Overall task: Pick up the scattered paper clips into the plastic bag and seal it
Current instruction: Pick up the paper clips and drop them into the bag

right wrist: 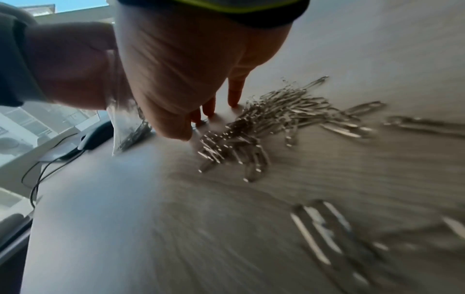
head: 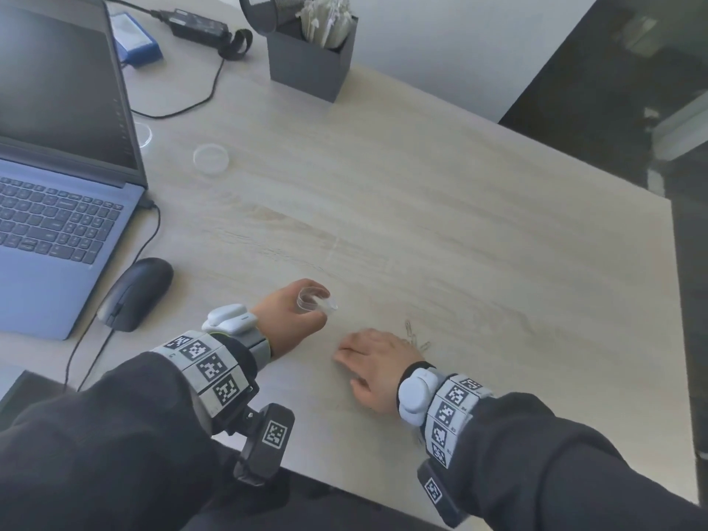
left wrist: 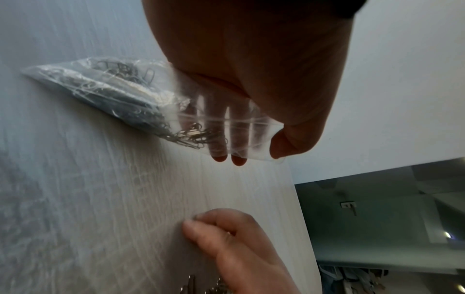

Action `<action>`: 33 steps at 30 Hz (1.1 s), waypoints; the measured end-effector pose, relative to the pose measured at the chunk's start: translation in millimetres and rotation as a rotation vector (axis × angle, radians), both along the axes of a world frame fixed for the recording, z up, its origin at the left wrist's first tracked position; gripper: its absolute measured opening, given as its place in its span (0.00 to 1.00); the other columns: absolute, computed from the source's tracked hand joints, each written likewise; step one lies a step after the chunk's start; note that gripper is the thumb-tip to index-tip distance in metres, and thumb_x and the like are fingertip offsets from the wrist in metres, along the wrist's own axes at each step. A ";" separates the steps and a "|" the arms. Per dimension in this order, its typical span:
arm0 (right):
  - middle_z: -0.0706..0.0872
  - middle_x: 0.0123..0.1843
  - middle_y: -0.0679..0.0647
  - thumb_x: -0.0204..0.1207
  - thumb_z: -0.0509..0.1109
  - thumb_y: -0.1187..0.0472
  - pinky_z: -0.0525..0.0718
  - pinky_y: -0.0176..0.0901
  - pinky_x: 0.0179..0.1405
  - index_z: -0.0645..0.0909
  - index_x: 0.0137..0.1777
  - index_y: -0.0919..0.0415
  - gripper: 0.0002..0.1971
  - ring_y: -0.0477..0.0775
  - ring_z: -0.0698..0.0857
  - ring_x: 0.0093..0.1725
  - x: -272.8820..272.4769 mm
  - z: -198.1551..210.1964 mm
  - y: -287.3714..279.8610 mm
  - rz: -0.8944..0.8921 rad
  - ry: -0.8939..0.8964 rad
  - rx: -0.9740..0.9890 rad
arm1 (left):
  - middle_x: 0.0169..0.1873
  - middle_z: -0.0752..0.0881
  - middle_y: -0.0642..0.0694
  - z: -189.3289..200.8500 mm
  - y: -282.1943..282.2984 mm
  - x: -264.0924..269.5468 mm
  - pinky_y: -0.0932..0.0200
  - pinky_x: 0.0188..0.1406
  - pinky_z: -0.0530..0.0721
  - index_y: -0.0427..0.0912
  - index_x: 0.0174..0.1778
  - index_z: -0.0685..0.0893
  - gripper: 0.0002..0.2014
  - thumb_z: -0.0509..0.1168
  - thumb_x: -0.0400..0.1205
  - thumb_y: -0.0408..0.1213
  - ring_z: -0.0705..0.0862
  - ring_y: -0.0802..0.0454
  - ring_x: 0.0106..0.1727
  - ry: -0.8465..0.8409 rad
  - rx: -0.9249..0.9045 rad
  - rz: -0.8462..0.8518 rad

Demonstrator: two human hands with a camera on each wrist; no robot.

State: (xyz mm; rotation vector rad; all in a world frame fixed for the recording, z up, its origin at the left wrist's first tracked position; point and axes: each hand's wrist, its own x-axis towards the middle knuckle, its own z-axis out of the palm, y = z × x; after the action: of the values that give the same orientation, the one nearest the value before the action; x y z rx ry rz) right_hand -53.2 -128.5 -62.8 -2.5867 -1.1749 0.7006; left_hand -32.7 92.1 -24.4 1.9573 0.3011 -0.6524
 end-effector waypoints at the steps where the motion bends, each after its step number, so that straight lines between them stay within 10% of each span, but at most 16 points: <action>1: 0.81 0.66 0.51 0.68 0.65 0.55 0.84 0.55 0.53 0.78 0.65 0.54 0.23 0.60 0.82 0.59 -3.9 -1.5 -6.8 0.020 0.000 -0.003 | 0.48 0.90 0.53 0.2 -3.4 -0.6 0.46 0.63 0.87 0.66 0.49 0.84 0.14 0.67 0.67 0.49 0.89 0.52 0.46 -0.002 0.000 -0.008; 9: 0.83 0.64 0.54 0.70 0.62 0.57 0.84 0.57 0.57 0.80 0.63 0.58 0.21 0.61 0.84 0.57 -21.0 -5.0 -64.5 0.059 -0.017 0.033 | 0.49 0.90 0.51 1.0 -36.2 -1.3 0.49 0.62 0.86 0.62 0.52 0.84 0.17 0.66 0.67 0.49 0.87 0.53 0.45 -0.018 0.002 -0.065; 13: 0.81 0.67 0.53 0.71 0.63 0.57 0.81 0.59 0.59 0.80 0.64 0.55 0.20 0.62 0.80 0.62 -12.5 3.1 -80.0 -0.225 -0.084 0.111 | 0.50 0.90 0.53 0.5 -53.6 -2.1 0.55 0.57 0.84 0.62 0.53 0.83 0.17 0.66 0.67 0.50 0.88 0.53 0.49 -0.035 0.019 -0.087; 17: 0.67 0.81 0.50 0.73 0.64 0.55 0.68 0.56 0.76 0.68 0.78 0.52 0.30 0.57 0.65 0.78 6.5 8.6 -84.9 -0.523 -0.048 0.012 | 0.50 0.89 0.55 -1.9 -62.4 -5.0 0.66 0.42 0.78 0.60 0.58 0.83 0.19 0.68 0.70 0.49 0.87 0.57 0.46 -0.052 0.082 -0.114; 21: 0.59 0.85 0.47 0.75 0.61 0.53 0.62 0.57 0.78 0.59 0.82 0.52 0.34 0.55 0.58 0.82 6.9 0.4 -85.8 -0.401 -0.011 -0.120 | 0.50 0.89 0.54 -5.9 -66.9 -8.7 0.69 0.38 0.76 0.57 0.62 0.82 0.18 0.72 0.77 0.40 0.86 0.62 0.45 -0.073 0.145 -0.147; 28: 0.75 0.77 0.50 0.72 0.59 0.57 0.70 0.57 0.76 0.73 0.75 0.55 0.28 0.59 0.74 0.75 -25.5 -9.4 -112.5 -0.251 0.008 0.022 | 0.52 0.88 0.55 -9.0 -76.8 -11.0 0.67 0.37 0.77 0.55 0.65 0.81 0.18 0.71 0.79 0.40 0.86 0.62 0.45 -0.083 0.183 -0.223; 33: 0.71 0.77 0.50 0.74 0.62 0.50 0.71 0.61 0.73 0.71 0.74 0.50 0.26 0.58 0.69 0.76 -31.0 -2.4 -135.7 -0.566 -0.004 0.084 | 0.49 0.89 0.57 -11.9 -92.2 -13.5 0.68 0.39 0.78 0.53 0.68 0.80 0.23 0.72 0.76 0.38 0.87 0.62 0.44 -0.090 0.218 -0.294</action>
State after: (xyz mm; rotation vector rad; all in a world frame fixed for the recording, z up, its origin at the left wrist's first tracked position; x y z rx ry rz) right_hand -84.3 -264.2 -65.1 -2.6500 -0.4116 0.5026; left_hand -46.1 -0.1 -36.3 2.2577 0.0277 -0.7405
